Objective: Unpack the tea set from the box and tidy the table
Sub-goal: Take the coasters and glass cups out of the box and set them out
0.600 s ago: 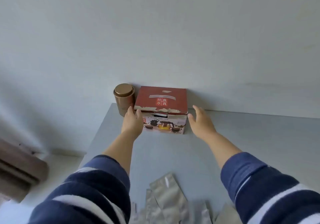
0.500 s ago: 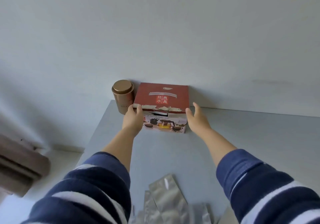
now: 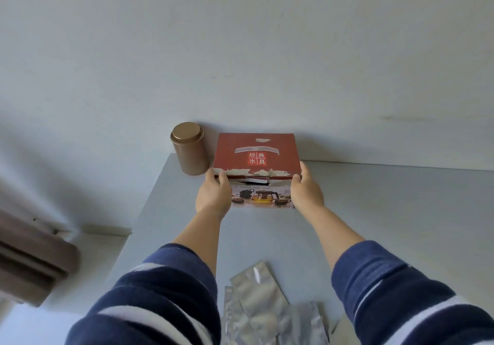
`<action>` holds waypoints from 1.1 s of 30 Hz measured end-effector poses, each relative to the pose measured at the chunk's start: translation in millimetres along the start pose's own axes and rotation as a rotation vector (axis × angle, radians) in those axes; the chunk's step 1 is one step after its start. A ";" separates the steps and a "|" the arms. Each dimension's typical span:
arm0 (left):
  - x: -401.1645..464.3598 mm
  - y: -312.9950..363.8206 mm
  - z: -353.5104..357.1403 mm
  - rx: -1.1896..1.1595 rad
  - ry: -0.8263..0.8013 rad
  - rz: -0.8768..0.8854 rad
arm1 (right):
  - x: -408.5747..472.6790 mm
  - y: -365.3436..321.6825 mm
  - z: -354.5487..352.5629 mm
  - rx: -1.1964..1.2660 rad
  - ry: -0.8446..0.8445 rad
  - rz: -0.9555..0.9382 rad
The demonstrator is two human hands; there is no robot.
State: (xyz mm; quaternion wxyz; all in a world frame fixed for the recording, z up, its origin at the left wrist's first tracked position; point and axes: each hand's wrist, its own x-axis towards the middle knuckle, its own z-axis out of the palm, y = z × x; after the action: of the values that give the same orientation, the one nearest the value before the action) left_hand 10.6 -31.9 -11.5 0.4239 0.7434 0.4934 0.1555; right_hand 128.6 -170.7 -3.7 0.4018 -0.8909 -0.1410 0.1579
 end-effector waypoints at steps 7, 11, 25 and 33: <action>-22.5 2.7 0.6 0.202 0.031 0.083 | -29.0 16.1 -13.9 0.107 0.168 0.009; -8.5 27.2 -8.7 0.116 0.268 0.247 | -16.7 -7.9 -29.4 0.481 0.252 0.008; 66.7 69.5 10.0 0.432 -0.154 0.378 | 96.6 -35.5 -22.3 0.052 -0.098 -0.119; 58.3 70.5 -8.8 0.407 -0.095 0.277 | 58.4 -28.7 -17.7 -0.469 -0.286 -0.252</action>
State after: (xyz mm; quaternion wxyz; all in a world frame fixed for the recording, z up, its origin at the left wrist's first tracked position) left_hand 74.5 11.9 38.0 0.2629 0.8805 0.3873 0.0744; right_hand 185.1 -142.2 19.4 0.1775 -0.9037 -0.3382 0.1935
